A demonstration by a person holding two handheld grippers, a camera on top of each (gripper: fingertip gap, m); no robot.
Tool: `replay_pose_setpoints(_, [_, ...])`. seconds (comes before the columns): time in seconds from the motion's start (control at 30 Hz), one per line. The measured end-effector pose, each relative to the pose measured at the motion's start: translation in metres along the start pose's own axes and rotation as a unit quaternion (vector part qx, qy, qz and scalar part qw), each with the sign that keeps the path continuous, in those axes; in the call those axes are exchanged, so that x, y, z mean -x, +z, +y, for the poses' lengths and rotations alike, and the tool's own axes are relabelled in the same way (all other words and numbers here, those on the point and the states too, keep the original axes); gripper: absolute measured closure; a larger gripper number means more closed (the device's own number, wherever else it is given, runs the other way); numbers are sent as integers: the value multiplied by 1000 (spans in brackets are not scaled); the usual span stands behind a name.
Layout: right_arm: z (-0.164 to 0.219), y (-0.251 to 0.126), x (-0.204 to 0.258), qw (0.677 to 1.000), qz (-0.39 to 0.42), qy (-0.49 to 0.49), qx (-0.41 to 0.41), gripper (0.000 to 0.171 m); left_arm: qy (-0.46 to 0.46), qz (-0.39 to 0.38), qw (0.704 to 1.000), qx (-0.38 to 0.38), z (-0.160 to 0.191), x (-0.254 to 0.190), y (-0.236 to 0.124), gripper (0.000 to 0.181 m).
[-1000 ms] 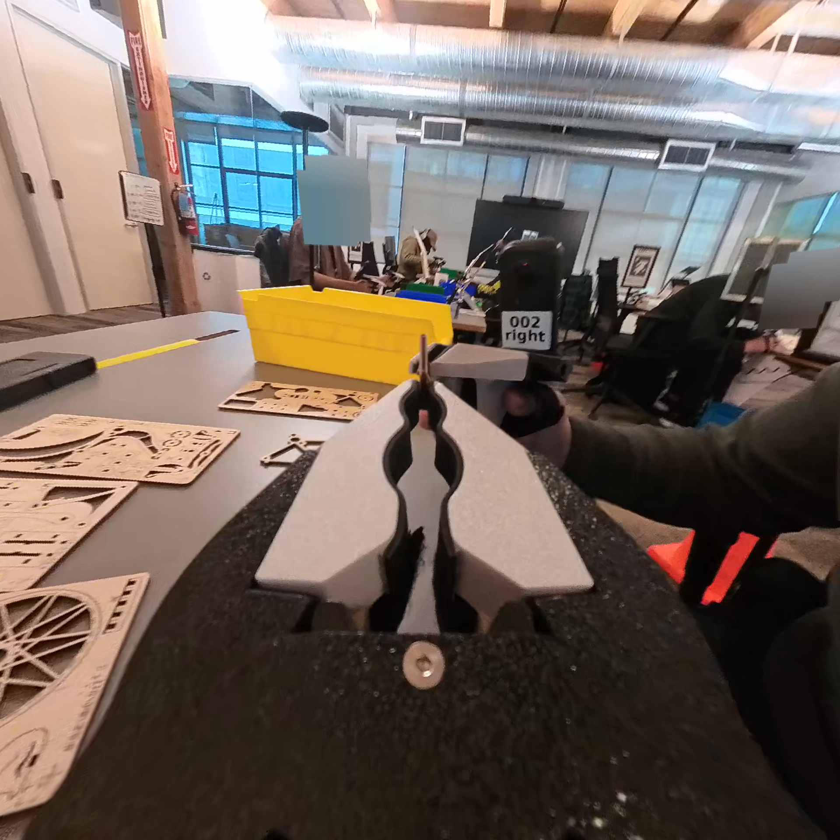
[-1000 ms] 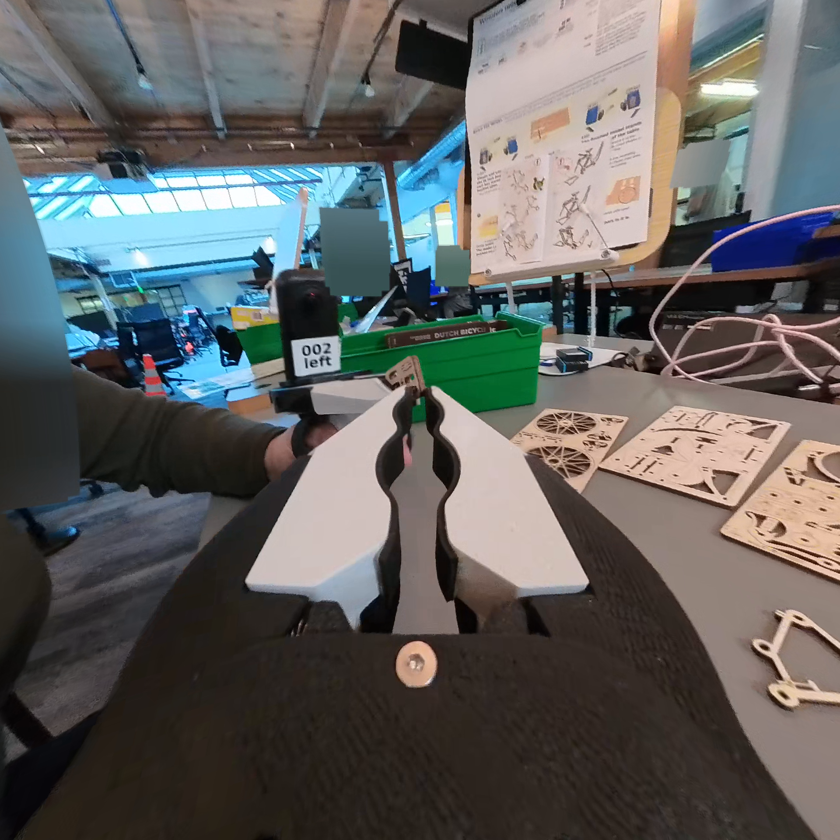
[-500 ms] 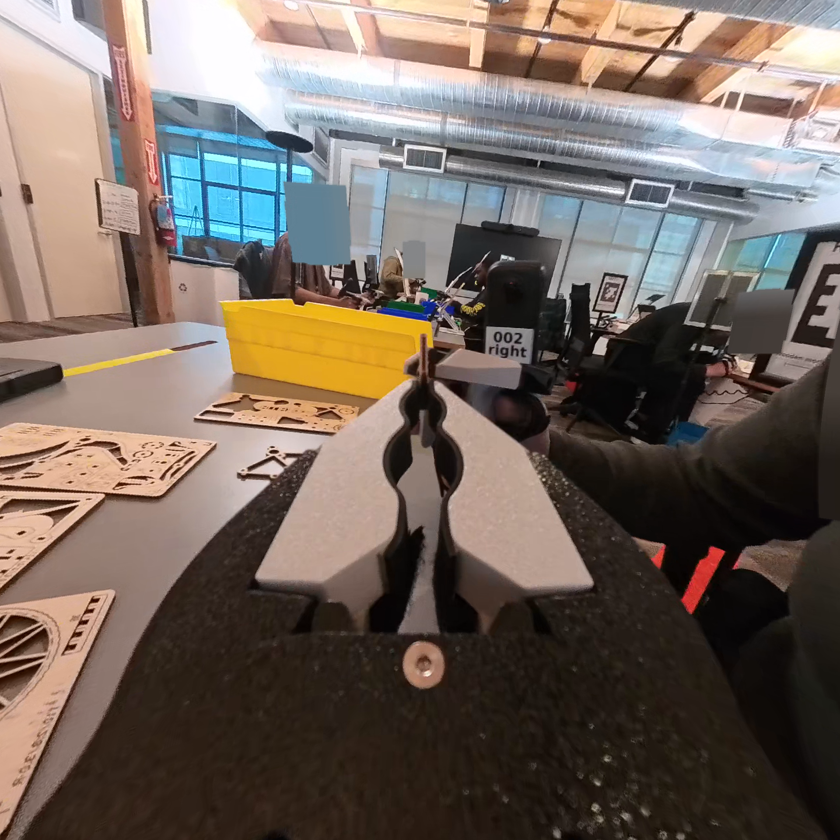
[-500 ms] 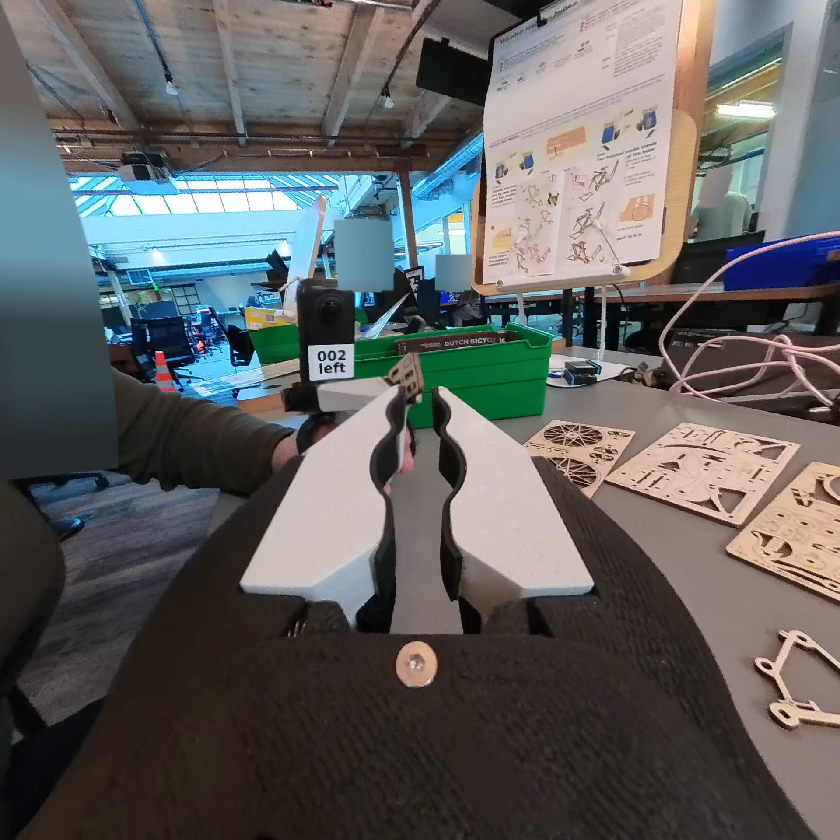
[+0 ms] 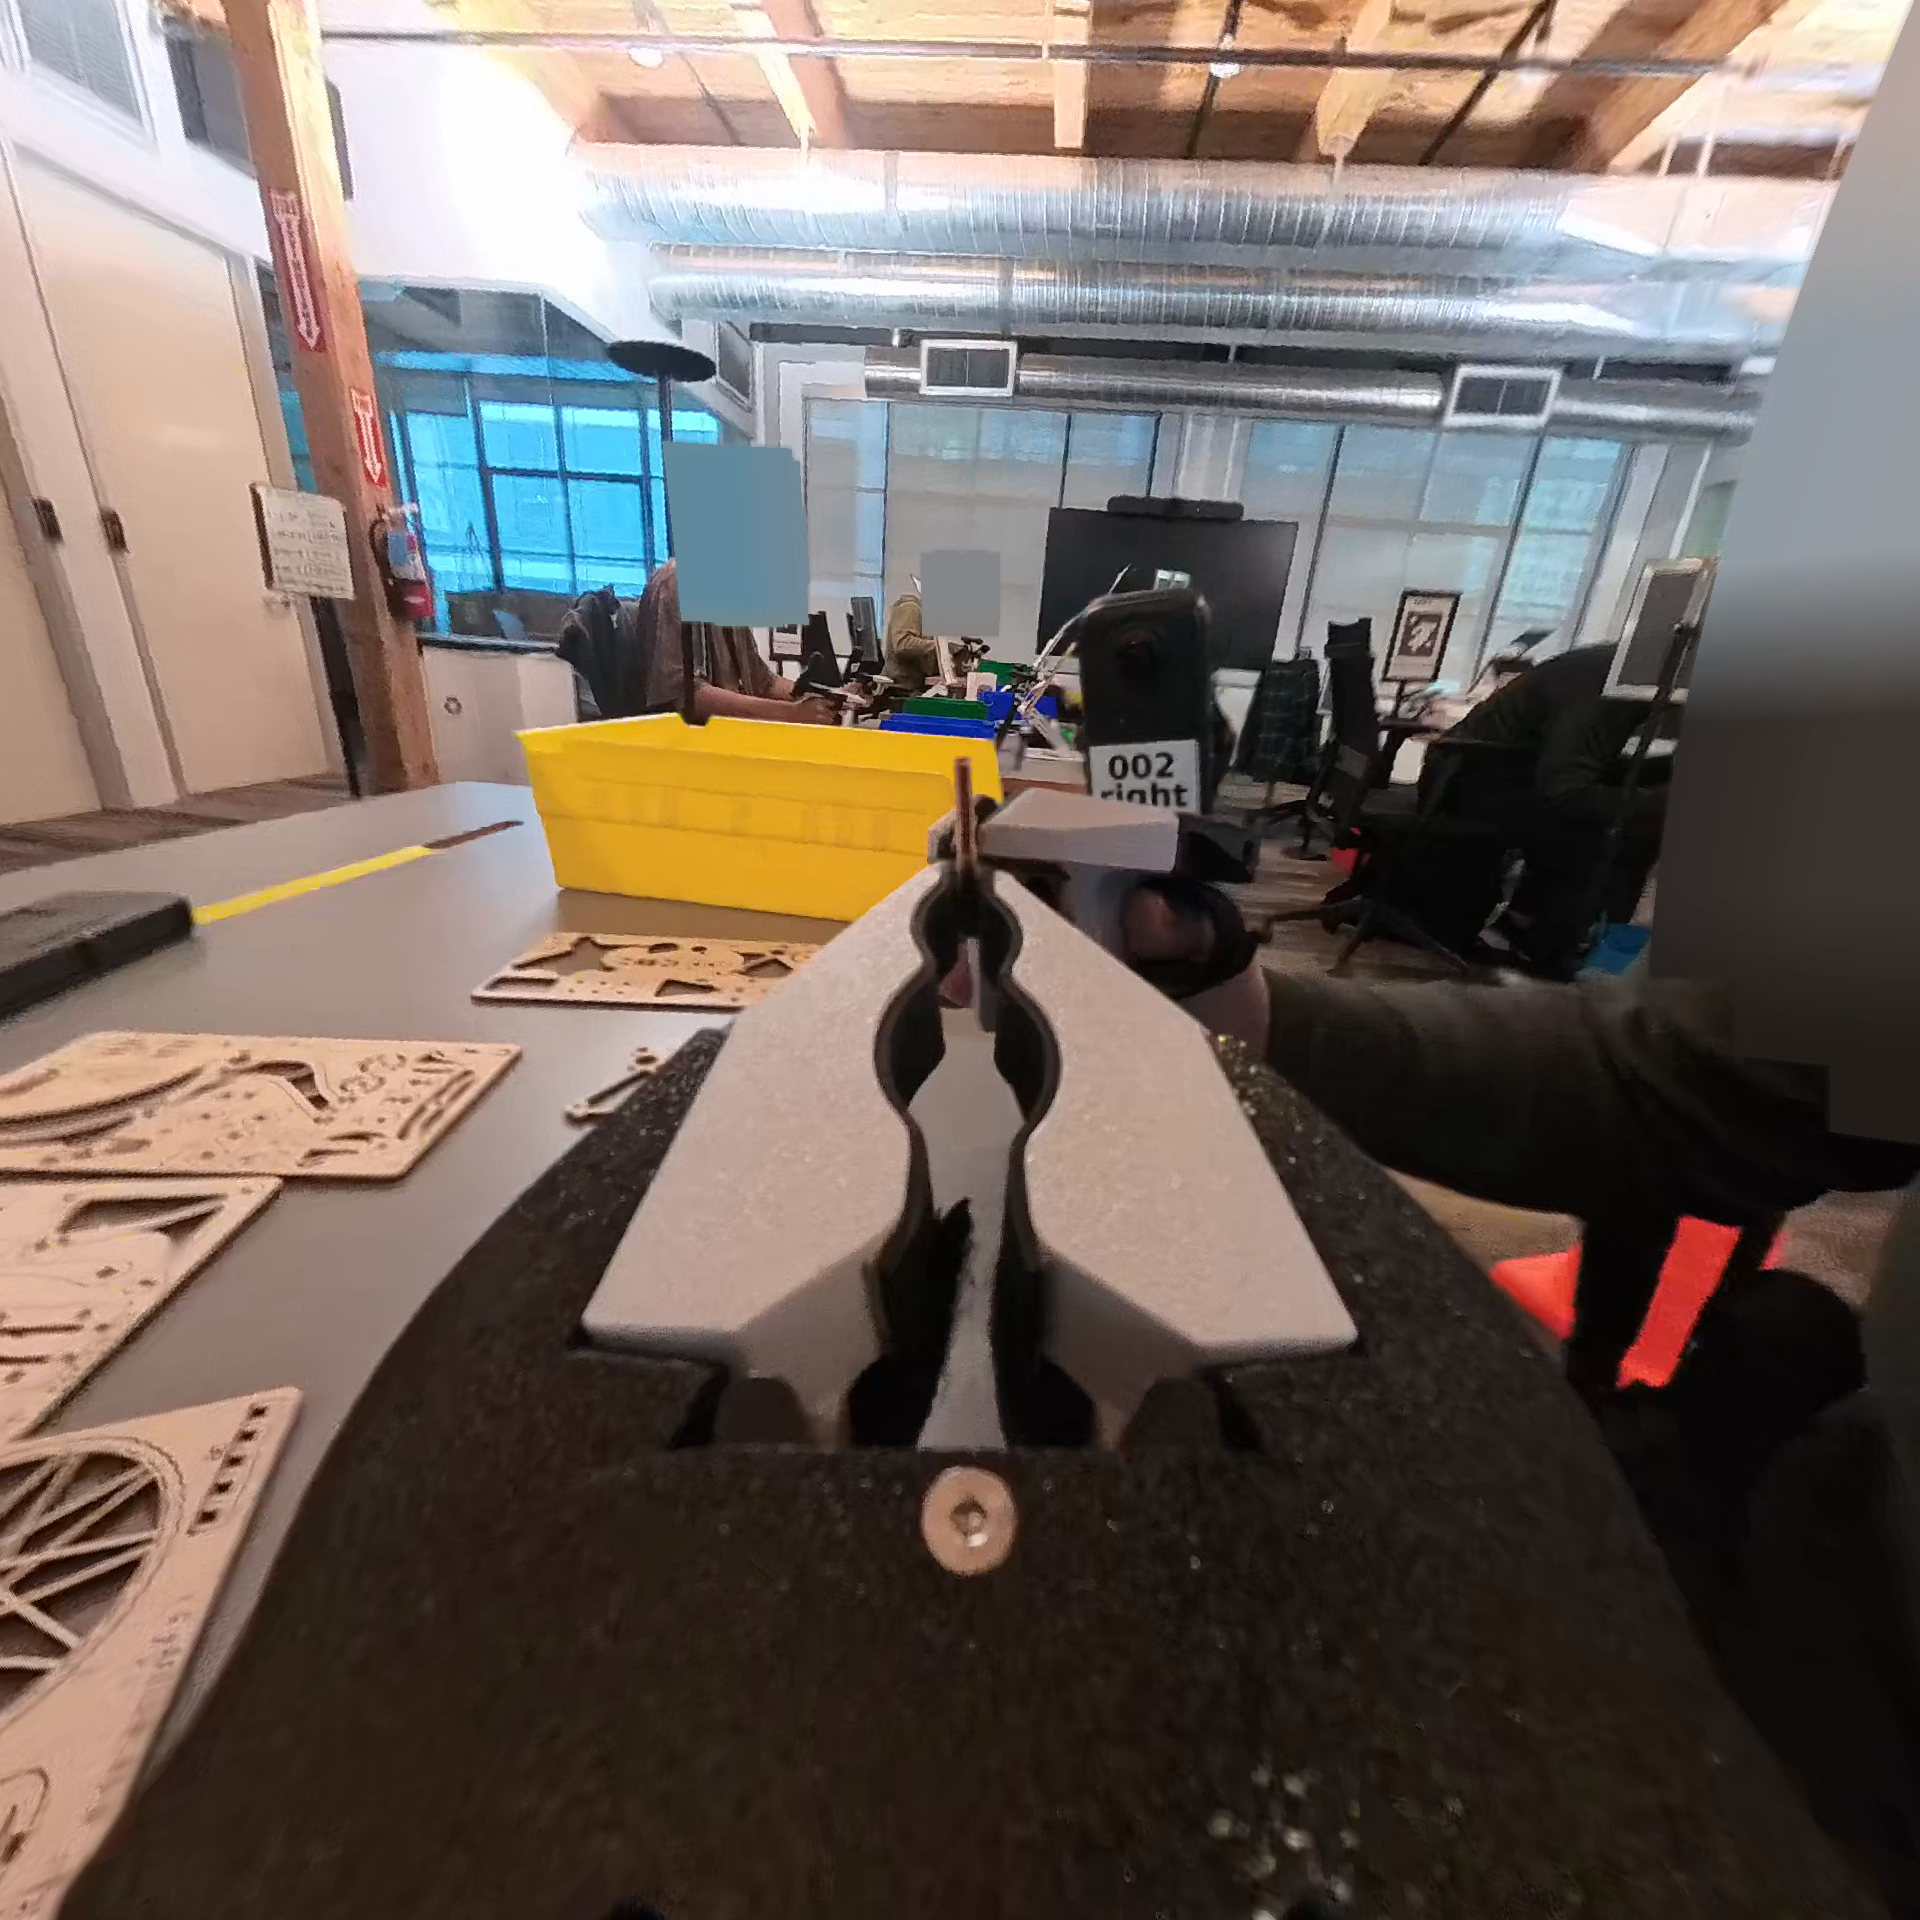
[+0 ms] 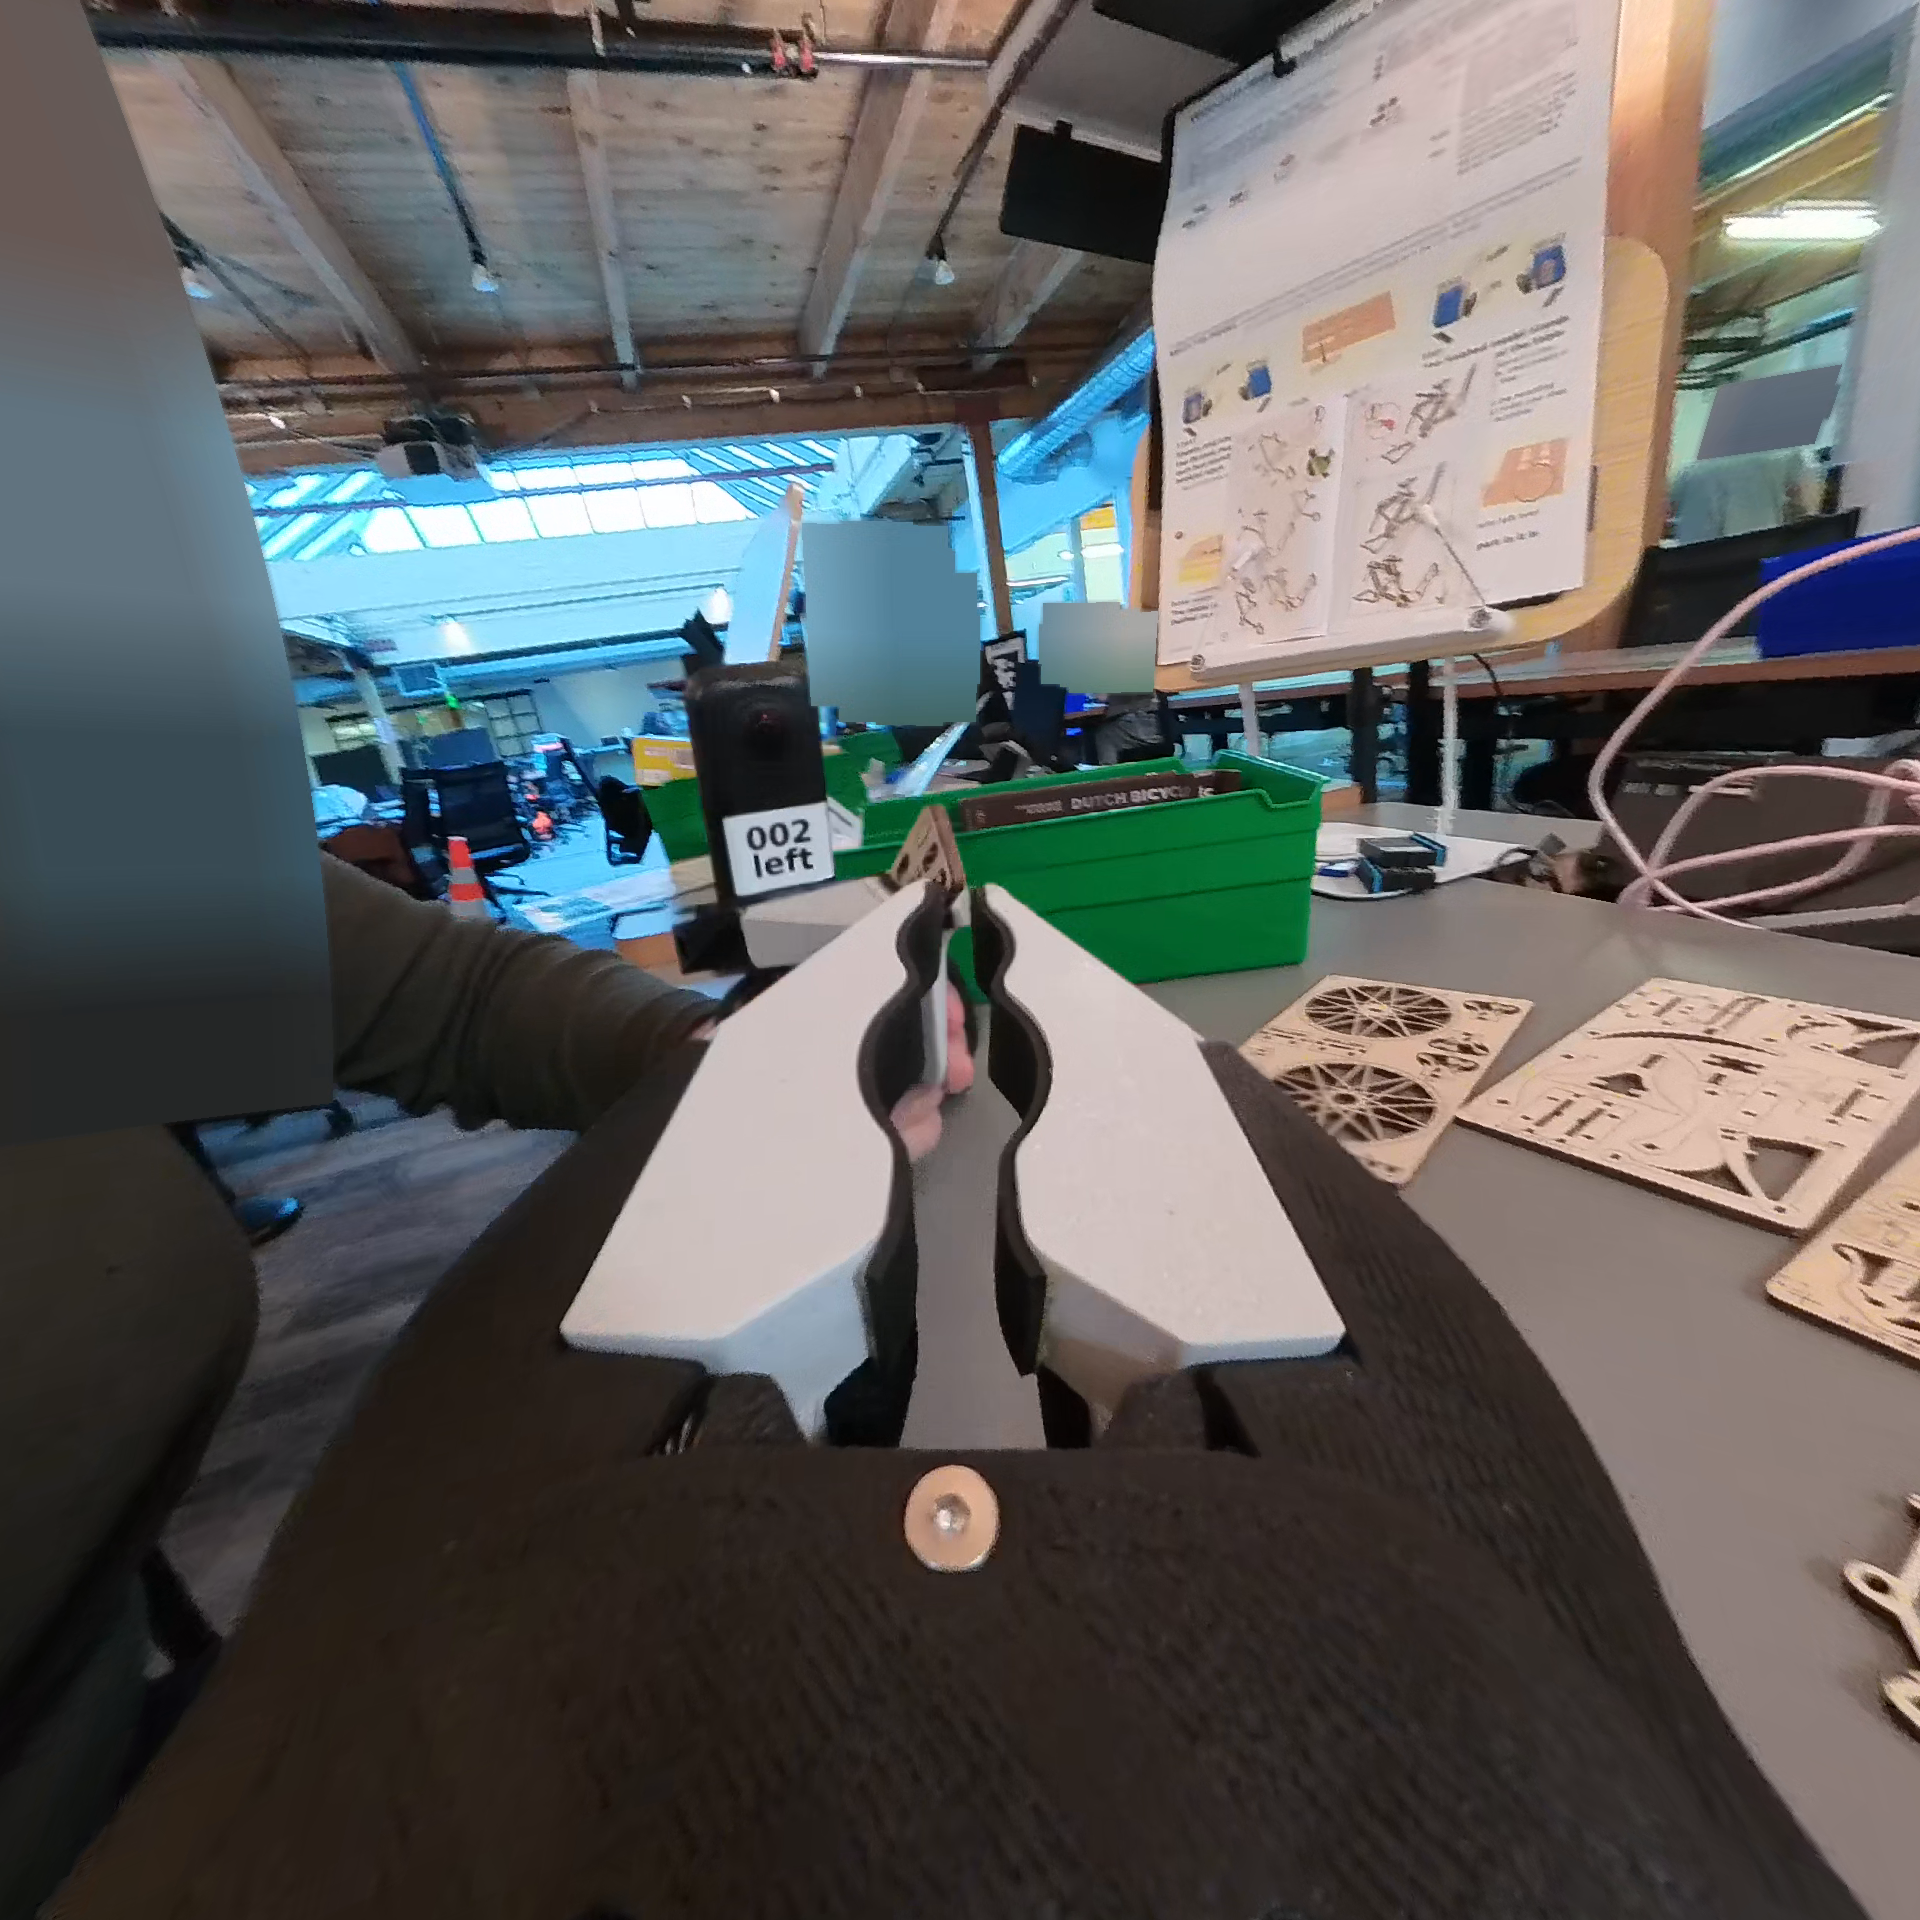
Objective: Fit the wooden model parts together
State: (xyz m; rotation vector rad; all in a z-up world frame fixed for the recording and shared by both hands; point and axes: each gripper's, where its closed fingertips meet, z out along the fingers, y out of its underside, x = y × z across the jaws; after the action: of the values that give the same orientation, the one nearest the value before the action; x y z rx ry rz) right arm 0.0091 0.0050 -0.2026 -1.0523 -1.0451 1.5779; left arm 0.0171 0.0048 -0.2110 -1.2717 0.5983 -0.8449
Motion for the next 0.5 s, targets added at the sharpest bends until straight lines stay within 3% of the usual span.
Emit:
replay_pose_setpoints(0.2, [-1, 0, 3, 998, -22, 51, -9, 171, 143, -41, 988, 28, 1, -4, 1, 179])
replay_pose_setpoints(0.5, [6, 0, -6, 999, 18, 51, 8, 171, 302, -95, 945, 80, 9, 5, 0, 177])
